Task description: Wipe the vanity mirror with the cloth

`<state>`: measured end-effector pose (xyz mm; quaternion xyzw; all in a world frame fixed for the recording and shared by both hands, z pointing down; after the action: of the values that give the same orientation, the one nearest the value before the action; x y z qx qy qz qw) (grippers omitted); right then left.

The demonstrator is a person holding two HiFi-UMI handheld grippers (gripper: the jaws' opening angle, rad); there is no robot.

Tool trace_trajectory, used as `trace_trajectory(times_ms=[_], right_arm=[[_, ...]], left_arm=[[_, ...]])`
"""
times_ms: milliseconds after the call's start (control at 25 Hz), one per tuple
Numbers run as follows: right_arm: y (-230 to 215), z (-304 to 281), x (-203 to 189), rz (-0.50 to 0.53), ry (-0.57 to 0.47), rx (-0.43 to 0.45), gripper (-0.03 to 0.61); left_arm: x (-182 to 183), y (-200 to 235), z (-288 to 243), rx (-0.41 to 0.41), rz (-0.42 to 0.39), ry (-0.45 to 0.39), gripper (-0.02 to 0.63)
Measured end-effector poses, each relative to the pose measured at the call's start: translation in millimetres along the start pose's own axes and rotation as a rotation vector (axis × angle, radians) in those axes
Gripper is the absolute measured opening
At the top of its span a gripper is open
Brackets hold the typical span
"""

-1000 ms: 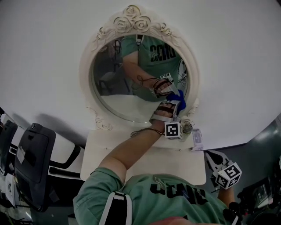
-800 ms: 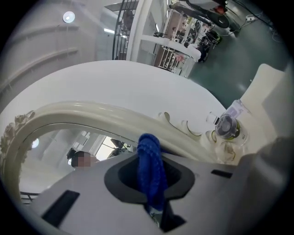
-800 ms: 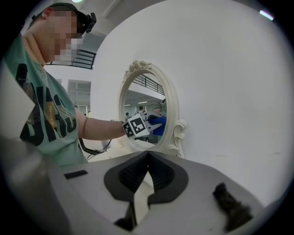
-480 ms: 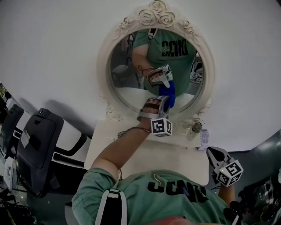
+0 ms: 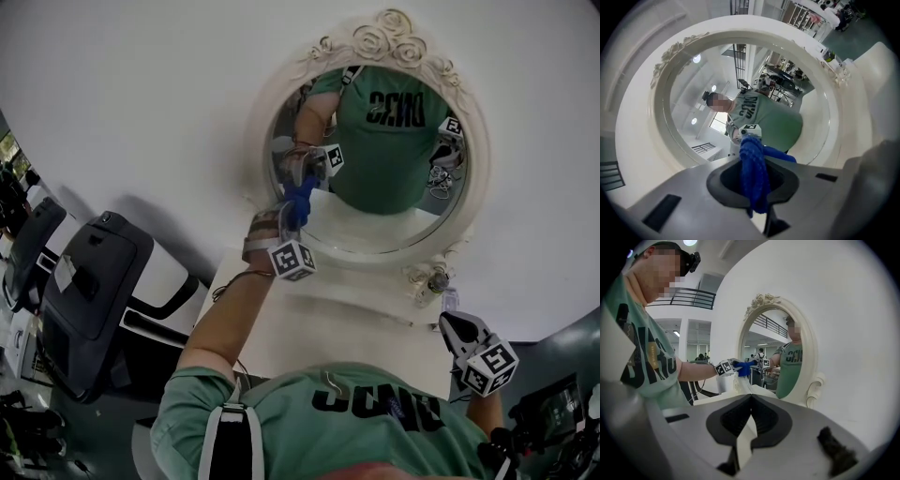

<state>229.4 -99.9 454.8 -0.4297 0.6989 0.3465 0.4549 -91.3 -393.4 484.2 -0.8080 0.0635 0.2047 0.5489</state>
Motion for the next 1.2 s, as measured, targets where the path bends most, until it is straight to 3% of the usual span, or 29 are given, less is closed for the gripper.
trace_trajectory(times_ms=[200,560,680,1200], right_arm=[[-1.9,0.2,2.8,0.008,0.005,-0.01,0.011],[-3.0,3.5,0.4,0.006,0.016,-0.026,0.012],[-3.4,4.8,-1.3,0.003,0.016,-0.028,0.012],[-15.7,34.2,-20.7,-0.036,0.029,-0.09,0.012]], left_arm=[[-28.5,3.9,-8.4,0.01,0.024,0.063,0.052],[-22.4,3.2,-17.2,0.001,0.044,0.051,0.052],[4.2,-6.5,-16.4,-0.016,0.0,0.007,0.052],[178.0,-69.8,-9.8,-0.103,-0.11,-0.289,0.052]])
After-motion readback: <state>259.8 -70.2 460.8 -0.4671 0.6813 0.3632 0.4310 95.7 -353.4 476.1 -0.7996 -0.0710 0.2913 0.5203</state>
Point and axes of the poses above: the fingertips, and each gripper's own axes: z backward along the fingers, y to its left, x out of its top, the point moved 5 cm from there along z, backward along the fingers, and after that the axes turned 12 degrees about -x, right-handed, at the moved point
